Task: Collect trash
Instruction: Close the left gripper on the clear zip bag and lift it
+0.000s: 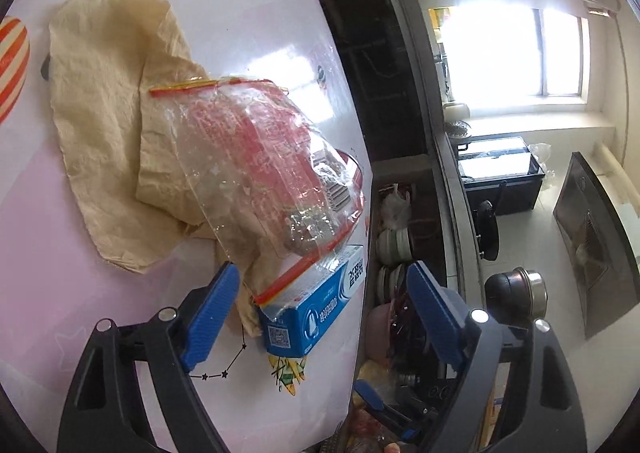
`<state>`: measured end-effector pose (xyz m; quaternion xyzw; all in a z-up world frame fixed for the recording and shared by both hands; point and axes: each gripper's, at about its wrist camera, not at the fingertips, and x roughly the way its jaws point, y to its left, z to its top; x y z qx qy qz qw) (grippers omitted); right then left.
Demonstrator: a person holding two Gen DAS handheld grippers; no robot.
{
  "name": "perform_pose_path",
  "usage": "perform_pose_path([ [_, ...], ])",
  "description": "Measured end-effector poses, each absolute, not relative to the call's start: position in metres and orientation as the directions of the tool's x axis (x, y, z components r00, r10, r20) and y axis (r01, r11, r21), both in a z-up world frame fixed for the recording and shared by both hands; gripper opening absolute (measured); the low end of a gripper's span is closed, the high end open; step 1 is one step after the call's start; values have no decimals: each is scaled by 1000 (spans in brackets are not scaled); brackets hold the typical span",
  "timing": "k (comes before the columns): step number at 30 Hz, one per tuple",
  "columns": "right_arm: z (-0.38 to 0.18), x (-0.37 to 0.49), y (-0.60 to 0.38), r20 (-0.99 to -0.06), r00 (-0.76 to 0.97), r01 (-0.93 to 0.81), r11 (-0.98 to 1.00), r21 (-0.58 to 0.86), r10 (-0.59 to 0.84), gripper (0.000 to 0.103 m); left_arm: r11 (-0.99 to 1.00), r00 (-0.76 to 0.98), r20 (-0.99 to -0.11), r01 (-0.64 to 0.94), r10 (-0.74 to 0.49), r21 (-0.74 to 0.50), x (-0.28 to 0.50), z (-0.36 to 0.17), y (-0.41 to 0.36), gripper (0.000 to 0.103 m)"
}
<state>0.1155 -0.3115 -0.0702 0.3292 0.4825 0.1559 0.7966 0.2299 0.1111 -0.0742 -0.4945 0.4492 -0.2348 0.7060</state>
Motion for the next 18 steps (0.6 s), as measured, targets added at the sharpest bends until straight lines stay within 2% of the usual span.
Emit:
perform_pose_path([
  [9,-75,117,-310,-666,475,69,730,680,576,84,334,525,-386,-195,-758,-922,236,-92,113,76],
  [15,-76,117,-311,-667,476,81,727,682,573,84,306,556,-371,-211,-744,-928,232,-93,117,54],
  [18,-79,120,-312,-661,475,88,716,692,581,84,297,575,-359,-202,-735,-933,228,-91,118,39],
])
